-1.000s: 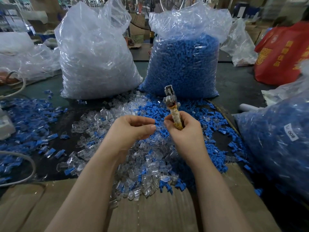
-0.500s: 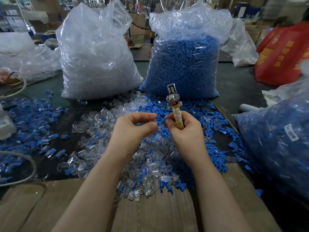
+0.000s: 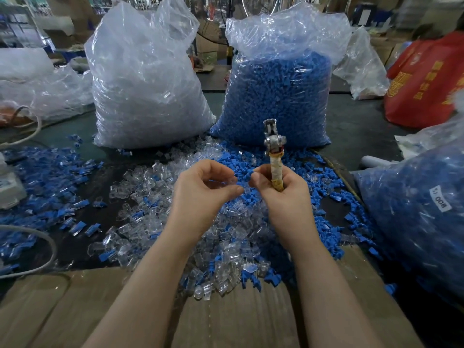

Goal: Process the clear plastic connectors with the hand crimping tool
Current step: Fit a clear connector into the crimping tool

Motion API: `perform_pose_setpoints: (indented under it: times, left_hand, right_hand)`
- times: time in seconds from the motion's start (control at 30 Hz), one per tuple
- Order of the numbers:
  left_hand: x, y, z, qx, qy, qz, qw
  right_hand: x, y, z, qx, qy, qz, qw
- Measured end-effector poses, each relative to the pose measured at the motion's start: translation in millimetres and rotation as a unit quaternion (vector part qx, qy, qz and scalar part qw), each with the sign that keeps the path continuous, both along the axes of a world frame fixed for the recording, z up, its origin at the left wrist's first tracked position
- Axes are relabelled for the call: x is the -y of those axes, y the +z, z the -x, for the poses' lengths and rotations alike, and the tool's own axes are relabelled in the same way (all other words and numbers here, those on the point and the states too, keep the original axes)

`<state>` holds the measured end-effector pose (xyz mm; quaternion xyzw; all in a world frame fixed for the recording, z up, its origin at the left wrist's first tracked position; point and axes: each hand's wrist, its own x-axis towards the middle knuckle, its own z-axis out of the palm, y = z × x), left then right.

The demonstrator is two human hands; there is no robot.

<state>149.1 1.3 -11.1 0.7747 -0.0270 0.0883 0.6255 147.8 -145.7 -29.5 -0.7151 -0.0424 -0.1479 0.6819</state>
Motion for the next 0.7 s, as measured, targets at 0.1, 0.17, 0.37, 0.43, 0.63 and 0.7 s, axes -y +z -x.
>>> perform_pose_setpoints:
  times: [0.1, 0.17, 0.37, 0.43, 0.63, 0.7]
  left_hand:
    - [-0.1, 0.4, 0.8, 0.012, -0.012, -0.01, 1.0]
    - [-0.1, 0.8, 0.8, 0.016, -0.017, -0.011, 1.0]
    - [0.3, 2.3, 1.3, 0.008, -0.03, 0.036, 0.999]
    - [0.7, 2.2, 1.5, 0.015, -0.022, 0.033, 0.999]
    - [4.6, 2.5, 3.2, 0.072, 0.023, -0.027, 0.997]
    - [5.2, 2.2, 3.8, 0.084, 0.031, -0.033, 0.995]
  right_hand:
    - [-0.2, 0.9, 1.1, 0.011, 0.015, -0.005, 1.0]
    - [-0.7, 1.2, 1.0, 0.019, 0.021, -0.006, 1.0]
    - [-1.6, 0.5, 1.0, 0.026, 0.024, -0.004, 0.999]
    - [-2.6, 0.8, 0.9, 0.028, 0.021, 0.006, 0.999]
    - [-6.5, 0.8, 1.2, 0.031, 0.014, 0.033, 0.999]
    - [-7.4, -0.2, 0.8, 0.031, 0.015, 0.042, 0.999]
